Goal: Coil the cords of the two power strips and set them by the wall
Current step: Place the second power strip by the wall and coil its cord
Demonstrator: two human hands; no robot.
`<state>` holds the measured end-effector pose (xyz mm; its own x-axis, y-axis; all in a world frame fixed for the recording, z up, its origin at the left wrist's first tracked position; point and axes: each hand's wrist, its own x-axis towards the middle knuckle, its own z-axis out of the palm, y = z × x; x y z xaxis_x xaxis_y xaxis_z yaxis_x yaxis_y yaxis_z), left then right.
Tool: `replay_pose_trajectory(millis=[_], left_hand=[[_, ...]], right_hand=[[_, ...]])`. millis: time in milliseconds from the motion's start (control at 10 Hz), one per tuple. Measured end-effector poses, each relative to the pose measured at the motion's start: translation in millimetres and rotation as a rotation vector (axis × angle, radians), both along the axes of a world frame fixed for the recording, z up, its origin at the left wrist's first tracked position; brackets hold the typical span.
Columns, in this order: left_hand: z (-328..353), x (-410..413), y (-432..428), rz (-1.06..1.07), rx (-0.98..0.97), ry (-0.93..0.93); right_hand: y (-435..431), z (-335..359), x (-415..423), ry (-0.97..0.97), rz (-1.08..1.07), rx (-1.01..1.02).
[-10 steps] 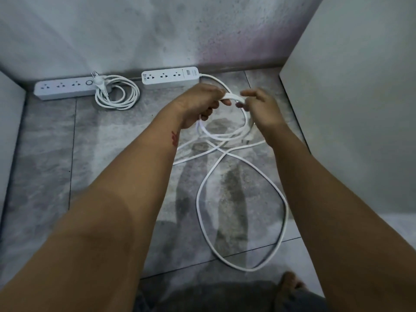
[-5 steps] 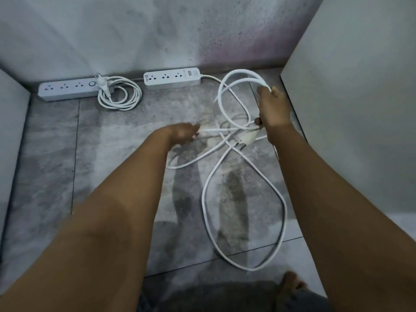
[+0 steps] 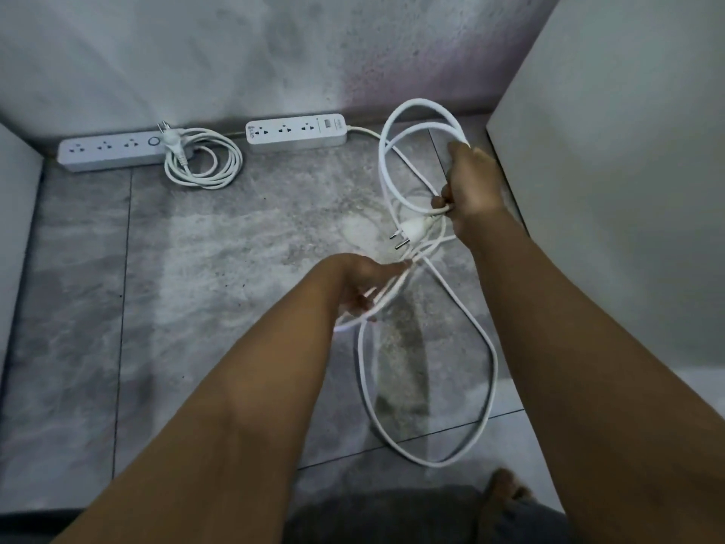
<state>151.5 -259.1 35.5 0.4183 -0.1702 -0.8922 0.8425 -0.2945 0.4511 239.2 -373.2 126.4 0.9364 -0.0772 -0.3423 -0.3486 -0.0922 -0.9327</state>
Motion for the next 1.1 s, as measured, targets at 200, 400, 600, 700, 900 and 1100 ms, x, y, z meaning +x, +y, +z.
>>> replay_pose_trajectory(millis=[200,400,600,700,900,1100], left_hand=[[-7,4,-17,-0.378,0.192,-0.147],[-10,8,-7,0.083,-0.228,-0.005],[17,27,-9,0.679,-0.663,-0.19],[14,28,-27,0.707,-0.697,-0.295],[11,20,-71,0.438,-0.442,-0.405],[-14,22,-80,-0.177,0.012,-0.56]], right_hand=[[1,5,4,0.023,0.015,0.069],[2,8,6,0.021,0.014,0.106],[7,18,1,0.124,-0.02,0.406],[12,30,3,0.176,0.021,0.466],[21,47,7,0.324,0.081,0.609],[27,62,5,0.38,0.077,0.827]])
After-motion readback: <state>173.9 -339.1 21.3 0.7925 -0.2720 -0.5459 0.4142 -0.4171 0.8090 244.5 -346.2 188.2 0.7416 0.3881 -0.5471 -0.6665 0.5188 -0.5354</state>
